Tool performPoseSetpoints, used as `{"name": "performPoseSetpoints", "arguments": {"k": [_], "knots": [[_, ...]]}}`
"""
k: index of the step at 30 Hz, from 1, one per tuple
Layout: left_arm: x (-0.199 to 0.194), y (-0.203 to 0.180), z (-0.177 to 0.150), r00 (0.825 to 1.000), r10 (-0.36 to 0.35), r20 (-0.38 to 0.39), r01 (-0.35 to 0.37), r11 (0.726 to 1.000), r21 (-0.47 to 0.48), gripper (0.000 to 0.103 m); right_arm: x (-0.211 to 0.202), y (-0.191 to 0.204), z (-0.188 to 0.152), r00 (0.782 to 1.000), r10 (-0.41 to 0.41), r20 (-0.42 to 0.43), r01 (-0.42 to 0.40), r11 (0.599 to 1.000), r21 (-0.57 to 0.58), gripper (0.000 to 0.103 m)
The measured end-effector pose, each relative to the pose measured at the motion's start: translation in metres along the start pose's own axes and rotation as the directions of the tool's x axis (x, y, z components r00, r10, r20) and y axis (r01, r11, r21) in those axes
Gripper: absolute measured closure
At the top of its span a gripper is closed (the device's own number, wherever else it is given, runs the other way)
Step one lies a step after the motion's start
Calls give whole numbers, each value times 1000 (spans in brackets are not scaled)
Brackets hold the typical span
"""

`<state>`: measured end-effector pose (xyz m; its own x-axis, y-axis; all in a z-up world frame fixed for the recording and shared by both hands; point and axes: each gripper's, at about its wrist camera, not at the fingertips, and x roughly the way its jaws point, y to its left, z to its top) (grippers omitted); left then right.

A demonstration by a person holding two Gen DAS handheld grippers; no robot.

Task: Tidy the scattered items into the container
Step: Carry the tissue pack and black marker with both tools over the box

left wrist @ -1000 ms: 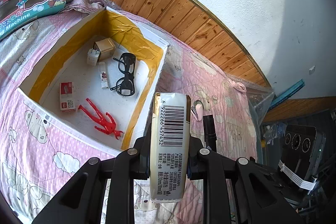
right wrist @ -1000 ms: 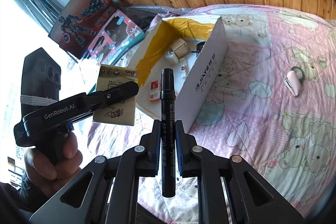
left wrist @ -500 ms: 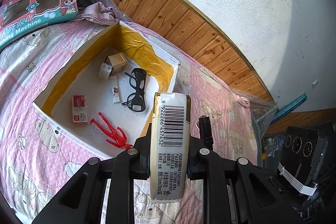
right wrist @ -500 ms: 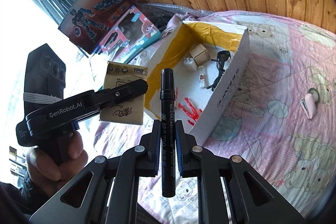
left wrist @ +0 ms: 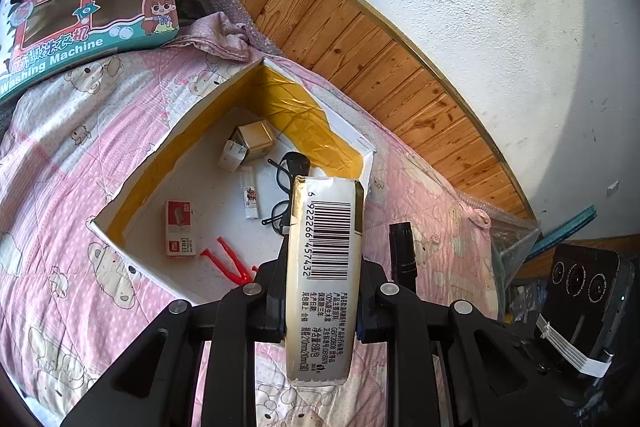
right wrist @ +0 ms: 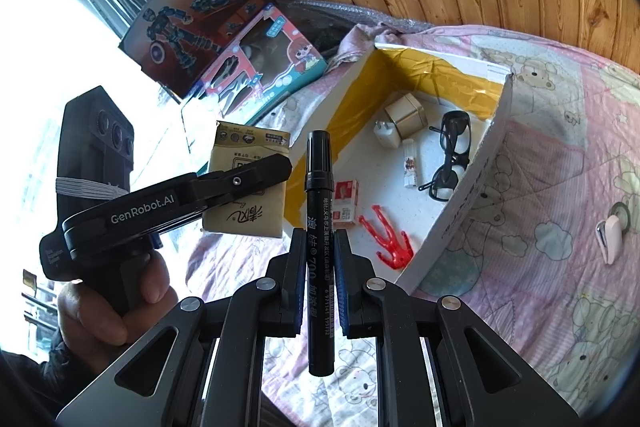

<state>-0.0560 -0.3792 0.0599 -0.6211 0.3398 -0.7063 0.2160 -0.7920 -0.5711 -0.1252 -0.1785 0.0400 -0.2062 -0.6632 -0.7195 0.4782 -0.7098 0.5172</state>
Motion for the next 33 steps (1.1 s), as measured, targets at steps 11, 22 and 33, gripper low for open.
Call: {"name": "performPoseSetpoints", "arguments": {"k": [11, 22, 33], "knots": [[15, 14, 16, 999, 42, -7, -42, 999, -10, 79, 31, -5, 19, 999, 7, -48, -7, 1000, -5, 90], [28, 26, 26, 997, 68, -21, -68, 997, -26, 79, 54, -8, 35, 997, 3, -82, -4, 1000, -14, 89], [41, 28, 34, 994, 103, -31, -103, 995, 0, 79, 70, -3, 47, 994, 7, -105, -10, 999, -31, 89]]}}
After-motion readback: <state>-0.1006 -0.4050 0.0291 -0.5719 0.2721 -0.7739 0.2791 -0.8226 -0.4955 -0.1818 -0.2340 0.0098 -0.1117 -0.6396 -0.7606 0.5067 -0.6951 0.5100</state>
